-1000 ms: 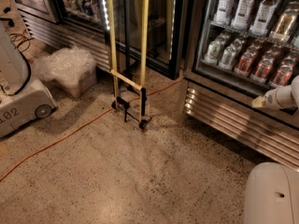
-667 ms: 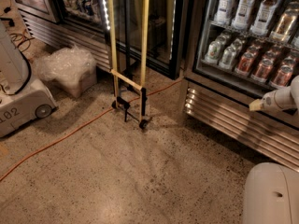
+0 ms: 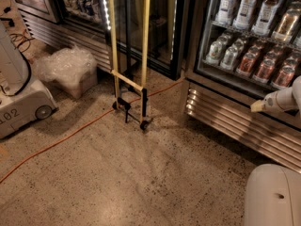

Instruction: Close left fridge door

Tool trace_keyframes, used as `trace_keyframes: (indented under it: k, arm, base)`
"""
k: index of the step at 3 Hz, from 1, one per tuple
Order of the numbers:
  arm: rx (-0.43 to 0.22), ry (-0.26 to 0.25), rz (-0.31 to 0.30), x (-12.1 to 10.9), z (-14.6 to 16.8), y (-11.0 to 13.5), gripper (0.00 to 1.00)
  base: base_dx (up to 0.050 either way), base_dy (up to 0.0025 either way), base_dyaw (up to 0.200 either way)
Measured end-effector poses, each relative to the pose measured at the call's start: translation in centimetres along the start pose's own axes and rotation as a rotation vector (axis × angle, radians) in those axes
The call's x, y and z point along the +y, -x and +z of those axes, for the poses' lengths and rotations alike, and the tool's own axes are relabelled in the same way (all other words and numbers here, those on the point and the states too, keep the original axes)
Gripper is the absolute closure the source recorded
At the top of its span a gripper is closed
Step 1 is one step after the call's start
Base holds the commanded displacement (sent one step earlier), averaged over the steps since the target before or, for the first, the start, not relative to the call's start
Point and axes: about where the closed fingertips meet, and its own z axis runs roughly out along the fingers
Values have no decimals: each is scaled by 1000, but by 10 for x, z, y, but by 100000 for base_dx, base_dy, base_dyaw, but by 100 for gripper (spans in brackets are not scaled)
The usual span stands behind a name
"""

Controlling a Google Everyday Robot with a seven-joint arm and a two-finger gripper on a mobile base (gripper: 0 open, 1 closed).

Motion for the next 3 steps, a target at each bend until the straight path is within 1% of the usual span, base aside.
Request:
trace_keyframes:
  k: [3]
  arm:
    - [0,0,0,0,0,0,11]
  base:
    - [0,0,0]
